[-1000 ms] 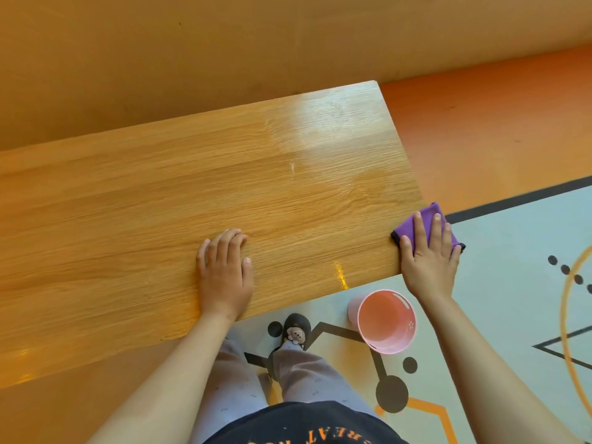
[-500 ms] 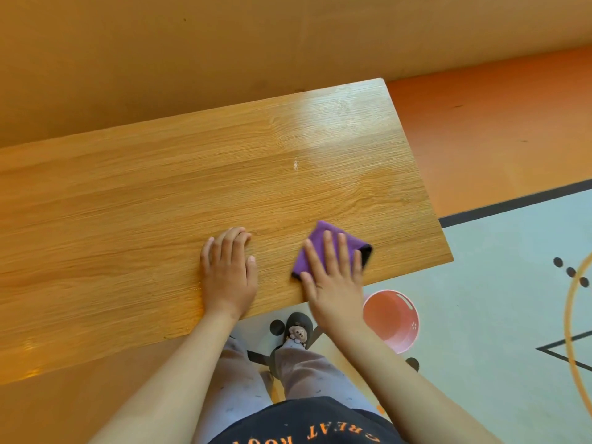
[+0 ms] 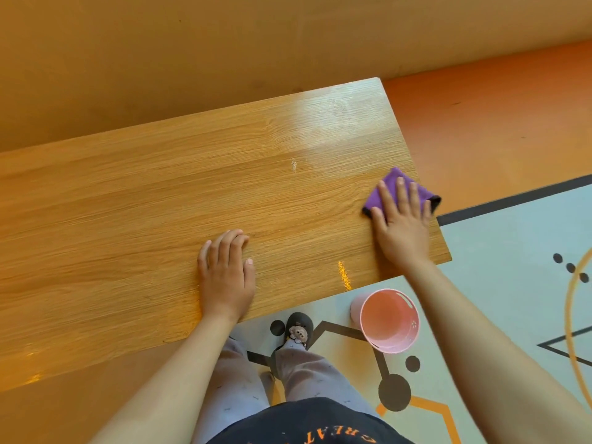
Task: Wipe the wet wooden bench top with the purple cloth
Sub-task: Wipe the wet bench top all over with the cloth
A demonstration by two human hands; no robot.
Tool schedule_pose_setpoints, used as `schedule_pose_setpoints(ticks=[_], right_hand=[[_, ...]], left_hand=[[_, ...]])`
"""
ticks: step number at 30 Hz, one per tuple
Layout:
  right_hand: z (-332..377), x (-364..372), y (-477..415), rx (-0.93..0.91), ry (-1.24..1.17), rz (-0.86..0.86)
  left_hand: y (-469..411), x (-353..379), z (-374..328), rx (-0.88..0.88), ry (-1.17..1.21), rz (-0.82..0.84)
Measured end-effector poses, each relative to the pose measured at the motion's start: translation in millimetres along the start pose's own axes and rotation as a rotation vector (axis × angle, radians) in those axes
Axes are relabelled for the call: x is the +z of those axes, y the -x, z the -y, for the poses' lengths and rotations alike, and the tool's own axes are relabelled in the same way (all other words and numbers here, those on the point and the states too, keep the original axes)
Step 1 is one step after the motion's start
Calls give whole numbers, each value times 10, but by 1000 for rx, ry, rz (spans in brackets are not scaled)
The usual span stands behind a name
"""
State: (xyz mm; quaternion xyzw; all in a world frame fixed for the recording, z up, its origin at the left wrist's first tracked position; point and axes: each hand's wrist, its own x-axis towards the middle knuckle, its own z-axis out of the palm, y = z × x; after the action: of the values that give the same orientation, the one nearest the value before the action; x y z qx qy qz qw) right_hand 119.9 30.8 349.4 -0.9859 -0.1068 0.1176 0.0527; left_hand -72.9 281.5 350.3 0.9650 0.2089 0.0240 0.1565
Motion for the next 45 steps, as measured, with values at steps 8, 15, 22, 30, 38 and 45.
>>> schedule_pose_setpoints(ticks=[8,15,22,30,38,45], right_hand=[[192,99,262,131,-26,-18],[1507,414,758,-436,-31,-5],[1480,313,265,-534,14,37],[348,-91,-448,-85,-25,19],[71,-29,-176,112,-6,-31],[1298,273,305,-331,-8,5]], left_hand=[[12,8,12,3,3,3],[4,23,24,3,-12,-9],[-13,8,20,-13,-24,14],[-9,17,17,-15,-7,31],[2,6,21,-14,1,17],[-14,13,17,-13,-8,2]])
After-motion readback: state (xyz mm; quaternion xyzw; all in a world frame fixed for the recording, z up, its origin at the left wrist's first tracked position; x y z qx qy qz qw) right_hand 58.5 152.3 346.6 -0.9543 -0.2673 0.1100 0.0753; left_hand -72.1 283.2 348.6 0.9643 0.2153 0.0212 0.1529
